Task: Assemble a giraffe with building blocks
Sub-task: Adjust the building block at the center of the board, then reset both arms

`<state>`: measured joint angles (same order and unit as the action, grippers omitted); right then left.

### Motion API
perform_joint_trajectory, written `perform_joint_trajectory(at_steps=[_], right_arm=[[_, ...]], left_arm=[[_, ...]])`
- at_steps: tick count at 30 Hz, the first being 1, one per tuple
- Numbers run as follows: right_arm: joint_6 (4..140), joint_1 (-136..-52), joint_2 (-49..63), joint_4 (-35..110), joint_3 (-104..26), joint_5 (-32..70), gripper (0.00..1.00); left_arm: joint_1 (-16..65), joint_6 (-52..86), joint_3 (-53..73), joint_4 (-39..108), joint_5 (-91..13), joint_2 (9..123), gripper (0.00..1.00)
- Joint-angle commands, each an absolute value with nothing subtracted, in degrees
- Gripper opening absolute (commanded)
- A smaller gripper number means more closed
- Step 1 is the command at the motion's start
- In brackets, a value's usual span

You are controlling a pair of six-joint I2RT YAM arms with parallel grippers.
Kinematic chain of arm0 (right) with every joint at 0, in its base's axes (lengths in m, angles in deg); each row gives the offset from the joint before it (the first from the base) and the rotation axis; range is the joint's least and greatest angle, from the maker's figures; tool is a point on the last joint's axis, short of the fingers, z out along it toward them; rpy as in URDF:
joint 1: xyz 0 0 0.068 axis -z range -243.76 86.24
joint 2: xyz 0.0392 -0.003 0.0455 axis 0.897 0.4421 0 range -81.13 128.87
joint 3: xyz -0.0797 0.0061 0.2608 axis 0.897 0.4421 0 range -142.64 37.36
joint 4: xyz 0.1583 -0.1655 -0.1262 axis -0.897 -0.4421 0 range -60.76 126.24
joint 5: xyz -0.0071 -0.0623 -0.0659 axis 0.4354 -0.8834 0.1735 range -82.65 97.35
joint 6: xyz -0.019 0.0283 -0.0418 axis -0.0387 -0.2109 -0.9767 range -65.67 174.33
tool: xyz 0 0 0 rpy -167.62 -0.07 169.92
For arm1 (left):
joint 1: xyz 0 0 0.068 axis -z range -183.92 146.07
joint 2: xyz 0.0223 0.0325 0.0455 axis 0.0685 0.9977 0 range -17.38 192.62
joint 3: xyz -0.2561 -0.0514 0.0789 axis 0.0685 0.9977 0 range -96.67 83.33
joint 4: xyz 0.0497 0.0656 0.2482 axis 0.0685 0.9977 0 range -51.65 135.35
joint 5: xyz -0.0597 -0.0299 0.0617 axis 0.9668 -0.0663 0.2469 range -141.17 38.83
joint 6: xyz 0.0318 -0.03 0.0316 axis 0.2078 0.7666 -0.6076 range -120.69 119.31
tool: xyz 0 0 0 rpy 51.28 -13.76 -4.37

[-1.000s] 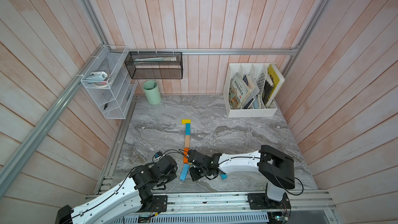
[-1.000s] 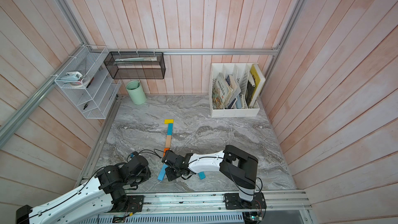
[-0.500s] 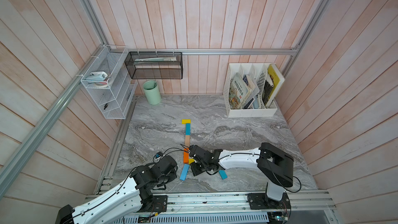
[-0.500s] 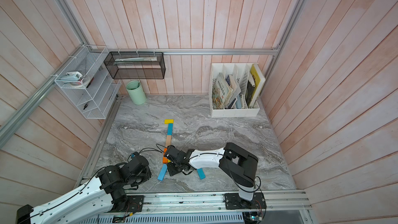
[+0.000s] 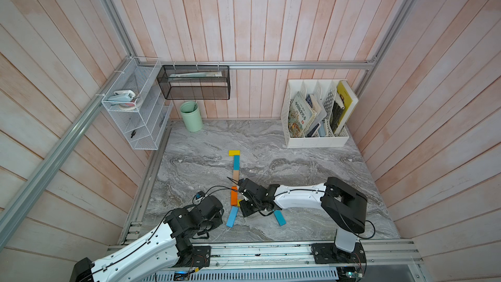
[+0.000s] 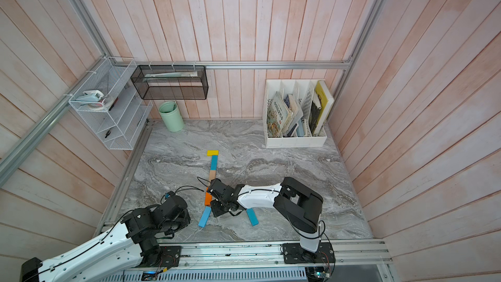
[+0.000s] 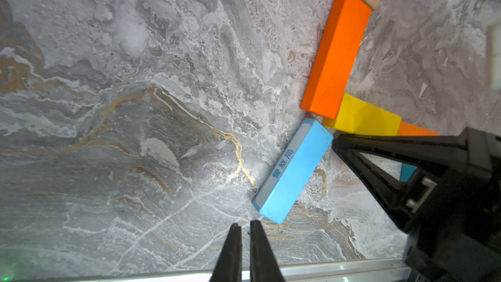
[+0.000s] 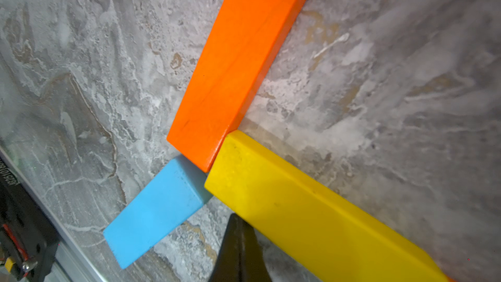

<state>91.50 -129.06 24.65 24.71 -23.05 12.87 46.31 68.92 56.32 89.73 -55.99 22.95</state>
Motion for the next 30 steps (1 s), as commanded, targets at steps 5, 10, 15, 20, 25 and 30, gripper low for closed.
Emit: perform_joint_trajectory(at_steps=[5, 10, 15, 20, 25, 30], right_arm=[[90.5, -128.6, 26.7, 23.1, -23.1, 12.5, 0.0], [90.3, -128.3, 27.1, 23.5, -23.6, 12.7, 0.0], [90.5, -128.7, 25.9, 23.5, -23.4, 13.6, 0.0], [90.8, -131.3, 19.5, 20.9, -23.9, 10.6, 0.0], [91.3, -133.9, 6.3, 10.6, -26.7, -4.2, 0.0], [88.5, -127.6, -12.1, 6.2, -23.7, -12.9, 0.12]], left_arm=[[45.8, 67.6, 57.4, 89.0, -55.7, 22.7, 0.13], [45.7, 67.6, 57.4, 88.6, -55.5, 23.0, 0.13], [45.7, 67.7, 57.3, 89.0, -55.4, 22.6, 0.13], [45.7, 68.2, 57.4, 88.6, -55.3, 22.0, 0.13], [45.7, 67.2, 52.7, 90.4, -59.2, 20.3, 0.14], [45.6, 61.1, 43.9, 90.9, -67.9, 20.5, 0.52]])
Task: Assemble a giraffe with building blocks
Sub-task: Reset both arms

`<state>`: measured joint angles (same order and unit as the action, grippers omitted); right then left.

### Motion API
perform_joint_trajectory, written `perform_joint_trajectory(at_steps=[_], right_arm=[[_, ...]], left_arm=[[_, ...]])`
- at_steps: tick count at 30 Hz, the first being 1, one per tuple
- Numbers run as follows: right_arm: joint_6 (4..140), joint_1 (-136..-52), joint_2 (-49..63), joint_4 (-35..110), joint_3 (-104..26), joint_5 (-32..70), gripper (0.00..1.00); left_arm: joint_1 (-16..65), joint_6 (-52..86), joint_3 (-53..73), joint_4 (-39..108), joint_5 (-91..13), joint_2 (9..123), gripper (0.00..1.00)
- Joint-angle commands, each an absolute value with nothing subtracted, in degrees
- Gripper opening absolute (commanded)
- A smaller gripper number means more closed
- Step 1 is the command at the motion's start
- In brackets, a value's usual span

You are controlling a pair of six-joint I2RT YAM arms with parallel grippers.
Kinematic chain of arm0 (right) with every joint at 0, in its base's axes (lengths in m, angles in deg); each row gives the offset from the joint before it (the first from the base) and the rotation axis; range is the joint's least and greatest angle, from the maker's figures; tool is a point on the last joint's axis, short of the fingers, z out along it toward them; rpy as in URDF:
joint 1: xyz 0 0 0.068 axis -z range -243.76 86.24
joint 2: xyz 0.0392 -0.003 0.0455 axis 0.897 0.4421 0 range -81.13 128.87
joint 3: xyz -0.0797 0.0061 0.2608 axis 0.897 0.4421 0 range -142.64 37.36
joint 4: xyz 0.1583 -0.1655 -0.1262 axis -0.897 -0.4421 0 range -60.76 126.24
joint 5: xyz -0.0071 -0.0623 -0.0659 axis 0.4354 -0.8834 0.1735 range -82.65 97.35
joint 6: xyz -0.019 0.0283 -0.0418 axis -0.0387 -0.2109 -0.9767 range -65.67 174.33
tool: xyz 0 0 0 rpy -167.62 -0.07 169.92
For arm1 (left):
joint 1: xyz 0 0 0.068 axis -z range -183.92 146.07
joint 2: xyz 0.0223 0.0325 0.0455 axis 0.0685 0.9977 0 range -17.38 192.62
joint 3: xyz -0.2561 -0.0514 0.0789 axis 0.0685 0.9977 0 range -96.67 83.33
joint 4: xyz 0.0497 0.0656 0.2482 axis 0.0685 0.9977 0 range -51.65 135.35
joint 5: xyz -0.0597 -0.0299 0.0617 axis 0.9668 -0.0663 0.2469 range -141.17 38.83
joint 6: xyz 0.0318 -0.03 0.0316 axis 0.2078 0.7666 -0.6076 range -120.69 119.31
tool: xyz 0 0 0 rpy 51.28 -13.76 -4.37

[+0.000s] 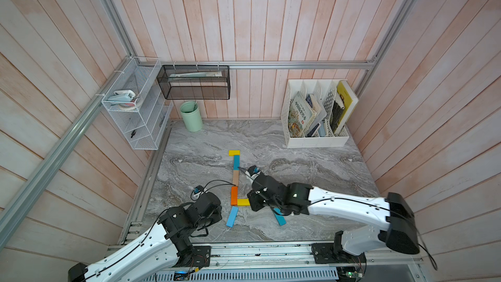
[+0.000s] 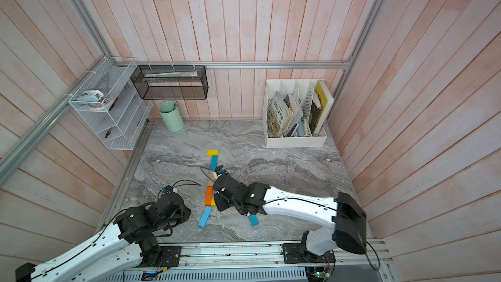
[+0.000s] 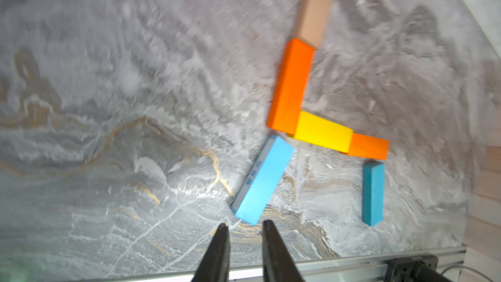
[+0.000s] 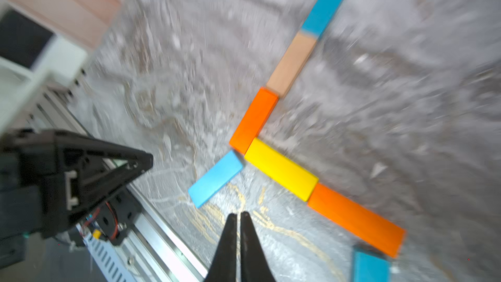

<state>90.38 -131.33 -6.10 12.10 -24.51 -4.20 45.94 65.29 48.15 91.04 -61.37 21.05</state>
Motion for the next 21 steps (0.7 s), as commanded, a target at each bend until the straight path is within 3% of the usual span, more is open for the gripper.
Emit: perform_joint_trajectory(at_steps=[1, 2, 5, 7, 9, 13, 16, 18, 21], right_arm=[[87.1, -124.9, -14.9, 6.1, -23.0, -10.8, 0.18], [85.8, -122.6, -17.3, 5.6, -22.5, -9.9, 0.28], [81.5, -118.2, -22.6, 4.9, -21.2, -11.1, 0.56], [78.3, -114.9, -24.3, 4.6, -21.5, -11.1, 0.87], [74.3, -111.8, -25.6, 5.1, -22.1, -12.0, 0.98], [67.2, -104.2, -28.8, 11.5, -19.8, -19.2, 0.98], [63.4, -96.7, -32.1, 21.9, -14.0, -19.3, 0.98], [58.9, -93.5, -35.6, 32.8, -6.7, -17.8, 0.98], [50.1, -92.3, -40.1, 48.9, 5.5, -14.6, 0.98]], left_arm=[[45.6, 59.6, 42.5, 90.5, -69.6, 20.7, 0.72], [45.6, 58.0, 41.4, 89.6, -71.0, 21.0, 0.99], [45.4, 54.5, 38.1, 87.9, -76.0, 23.1, 1.0], [45.4, 53.7, 35.6, 88.3, -81.8, 25.1, 1.0], [45.4, 52.1, 33.8, 87.8, -88.5, 26.9, 1.0], [45.4, 38.6, 35.8, 75.9, -102.7, 27.6, 1.0], [45.3, 20.5, 45.5, 53.7, -111.9, 24.4, 1.0], [44.1, 0.9, 56.0, 28.6, -108.5, 20.4, 1.0], [39.8, -10.1, 67.4, 7.7, -100.4, 16.2, 1.0]])
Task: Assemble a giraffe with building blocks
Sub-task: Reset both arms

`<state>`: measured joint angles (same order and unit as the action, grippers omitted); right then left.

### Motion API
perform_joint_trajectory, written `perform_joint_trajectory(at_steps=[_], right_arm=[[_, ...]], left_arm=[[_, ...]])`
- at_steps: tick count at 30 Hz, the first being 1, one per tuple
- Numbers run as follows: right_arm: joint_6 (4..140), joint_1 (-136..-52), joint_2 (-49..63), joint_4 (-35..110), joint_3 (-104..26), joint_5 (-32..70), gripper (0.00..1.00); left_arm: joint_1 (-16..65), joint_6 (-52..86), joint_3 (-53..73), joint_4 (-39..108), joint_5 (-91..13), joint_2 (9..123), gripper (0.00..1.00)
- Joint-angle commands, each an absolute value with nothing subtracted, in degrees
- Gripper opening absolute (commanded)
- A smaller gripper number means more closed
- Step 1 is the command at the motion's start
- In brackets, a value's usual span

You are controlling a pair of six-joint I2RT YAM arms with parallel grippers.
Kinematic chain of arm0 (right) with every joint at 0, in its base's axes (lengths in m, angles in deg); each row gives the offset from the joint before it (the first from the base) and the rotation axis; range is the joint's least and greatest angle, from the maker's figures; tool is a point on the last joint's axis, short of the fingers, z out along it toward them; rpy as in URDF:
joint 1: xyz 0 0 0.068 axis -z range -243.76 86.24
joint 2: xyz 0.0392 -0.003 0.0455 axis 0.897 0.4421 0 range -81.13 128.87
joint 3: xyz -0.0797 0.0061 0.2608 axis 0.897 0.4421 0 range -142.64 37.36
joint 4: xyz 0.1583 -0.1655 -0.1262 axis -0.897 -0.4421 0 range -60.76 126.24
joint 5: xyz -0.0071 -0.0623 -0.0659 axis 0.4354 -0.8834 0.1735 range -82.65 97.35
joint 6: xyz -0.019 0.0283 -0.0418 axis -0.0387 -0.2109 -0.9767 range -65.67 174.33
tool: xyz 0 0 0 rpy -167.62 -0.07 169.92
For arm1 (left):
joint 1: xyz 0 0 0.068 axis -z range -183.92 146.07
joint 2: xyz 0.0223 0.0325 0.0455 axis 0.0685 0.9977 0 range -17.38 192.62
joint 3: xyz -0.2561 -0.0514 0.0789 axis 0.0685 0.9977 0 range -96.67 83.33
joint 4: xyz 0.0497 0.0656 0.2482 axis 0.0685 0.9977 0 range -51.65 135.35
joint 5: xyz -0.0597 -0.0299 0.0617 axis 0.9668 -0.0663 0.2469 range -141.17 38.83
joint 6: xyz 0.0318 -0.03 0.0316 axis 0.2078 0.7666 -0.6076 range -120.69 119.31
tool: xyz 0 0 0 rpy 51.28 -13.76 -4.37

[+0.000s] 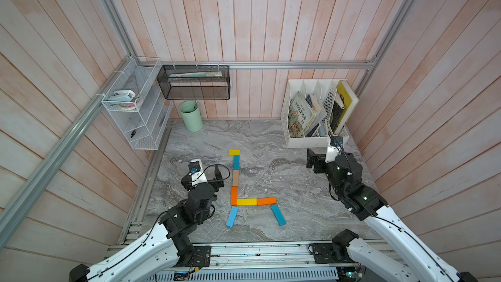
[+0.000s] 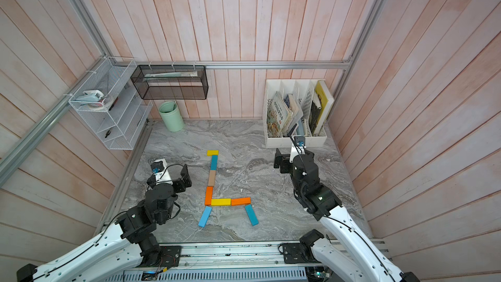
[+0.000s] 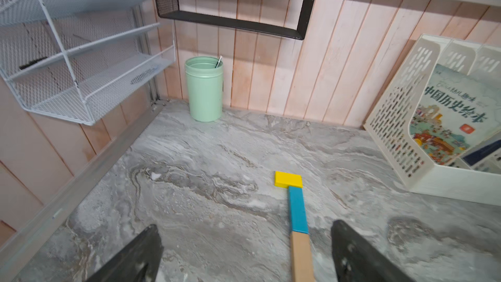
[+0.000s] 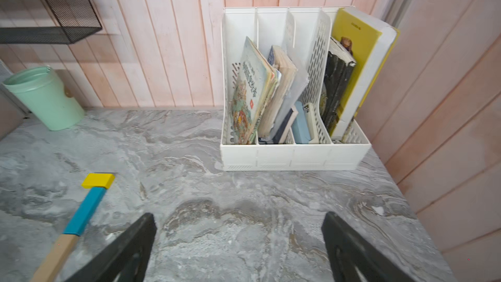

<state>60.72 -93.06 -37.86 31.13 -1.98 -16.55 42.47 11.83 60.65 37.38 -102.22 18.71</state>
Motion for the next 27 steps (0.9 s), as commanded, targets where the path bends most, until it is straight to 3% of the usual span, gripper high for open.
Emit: perform_joint_trajectory(at_steps=[1, 11, 17, 22, 27], right_arm=[[48.8, -92.0, -40.6, 52.0, 8.0, -14.7, 0.98], [53.0, -81.2, -29.5, 68.6, 23.2, -15.4, 0.98], [53.4, -80.6, -17.9, 83.4, 28.5, -22.9, 0.98], [51.2, -78.5, -15.2, 91.4, 30.2, -24.4, 0.98], [50.6, -74.8, -13.1, 101.9, 32.9, -17.3, 0.97]], left_arm=[[38.5, -10.8, 69.8, 4.1, -99.3, 15.4, 1.0], [18.6, -6.3, 81.5, -2.0, -83.1, 18.3, 1.0], [7.7, -4.8, 85.2, -26.5, -73.2, 40.9, 1.0], [6.1, -5.7, 84.6, -54.9, -74.9, 63.5, 1.0], [6.0, -7.0, 81.1, -56.2, -70.7, 71.3, 1.0]])
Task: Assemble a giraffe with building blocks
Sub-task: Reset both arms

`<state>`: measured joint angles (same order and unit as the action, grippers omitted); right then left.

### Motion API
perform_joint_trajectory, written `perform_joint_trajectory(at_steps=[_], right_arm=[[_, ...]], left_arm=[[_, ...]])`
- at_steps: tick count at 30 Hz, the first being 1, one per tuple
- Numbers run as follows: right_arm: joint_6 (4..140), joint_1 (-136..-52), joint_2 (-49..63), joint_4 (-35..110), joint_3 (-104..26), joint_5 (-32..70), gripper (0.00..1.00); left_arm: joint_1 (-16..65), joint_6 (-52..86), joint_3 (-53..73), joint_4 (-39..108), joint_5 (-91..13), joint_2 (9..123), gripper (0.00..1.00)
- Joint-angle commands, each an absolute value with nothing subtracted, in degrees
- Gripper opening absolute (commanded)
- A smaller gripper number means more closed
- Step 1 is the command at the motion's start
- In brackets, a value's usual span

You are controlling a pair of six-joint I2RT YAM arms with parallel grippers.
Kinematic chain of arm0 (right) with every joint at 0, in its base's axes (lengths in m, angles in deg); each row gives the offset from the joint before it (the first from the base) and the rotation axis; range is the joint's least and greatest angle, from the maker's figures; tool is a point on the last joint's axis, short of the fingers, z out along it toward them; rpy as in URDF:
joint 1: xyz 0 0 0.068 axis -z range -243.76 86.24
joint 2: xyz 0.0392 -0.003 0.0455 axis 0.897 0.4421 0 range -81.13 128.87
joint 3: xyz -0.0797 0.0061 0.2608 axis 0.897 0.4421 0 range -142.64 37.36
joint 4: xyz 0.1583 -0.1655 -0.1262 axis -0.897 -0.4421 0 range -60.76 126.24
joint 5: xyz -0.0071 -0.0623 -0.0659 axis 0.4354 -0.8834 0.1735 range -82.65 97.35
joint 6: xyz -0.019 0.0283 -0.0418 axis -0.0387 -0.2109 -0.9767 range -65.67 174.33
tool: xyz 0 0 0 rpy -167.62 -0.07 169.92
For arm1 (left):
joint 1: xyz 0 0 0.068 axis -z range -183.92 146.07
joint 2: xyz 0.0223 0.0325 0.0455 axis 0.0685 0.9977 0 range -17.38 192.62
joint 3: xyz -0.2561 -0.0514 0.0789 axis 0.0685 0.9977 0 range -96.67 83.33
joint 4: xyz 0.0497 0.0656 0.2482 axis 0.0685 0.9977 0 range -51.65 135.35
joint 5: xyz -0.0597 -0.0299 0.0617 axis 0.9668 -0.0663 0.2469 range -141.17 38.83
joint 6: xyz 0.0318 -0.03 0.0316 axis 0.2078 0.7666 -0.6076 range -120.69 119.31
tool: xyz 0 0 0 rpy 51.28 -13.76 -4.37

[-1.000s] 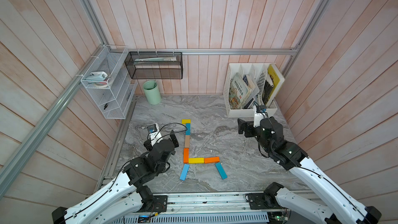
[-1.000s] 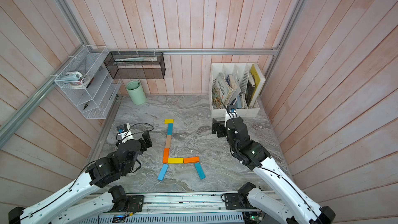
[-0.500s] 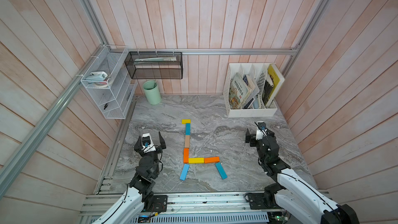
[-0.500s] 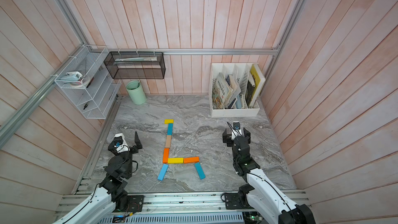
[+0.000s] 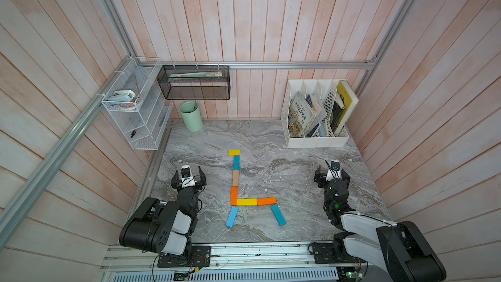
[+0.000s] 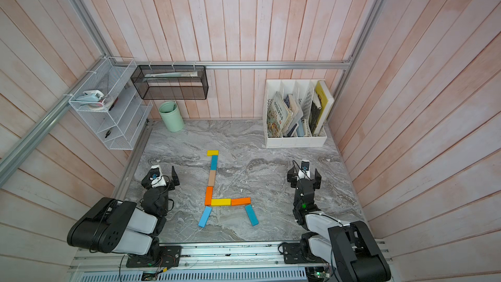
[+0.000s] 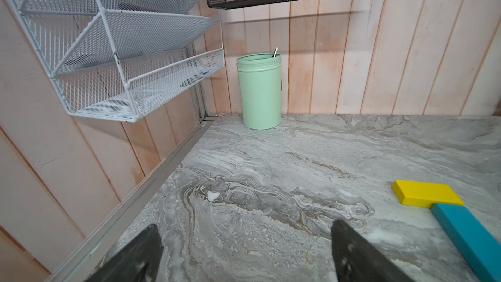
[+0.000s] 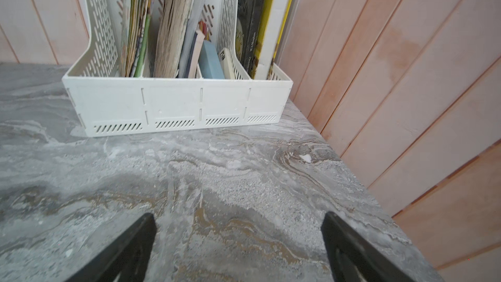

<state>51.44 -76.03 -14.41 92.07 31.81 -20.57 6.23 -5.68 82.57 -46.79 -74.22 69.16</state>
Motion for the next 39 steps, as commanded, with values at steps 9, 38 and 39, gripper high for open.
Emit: perform_joint_trajectory(at_steps=[9, 38, 39], right_arm=[[48.5, -73.6, -2.8, 118.4, 33.6, -12.6, 0.98], [55.4, -64.2, 8.3, 113.8, 25.7, -1.3, 0.98], [55.4, -64.2, 8.4, 113.9, 25.7, -1.4, 0.98]], left_arm=[[3.7, -6.2, 78.5, -56.2, -66.6, 76.6, 1.0], [-1.8, -0.7, 69.1, -32.5, -61.0, 72.6, 1.0], [-2.3, -0.5, 68.6, -31.4, -60.1, 72.5, 1.0]])
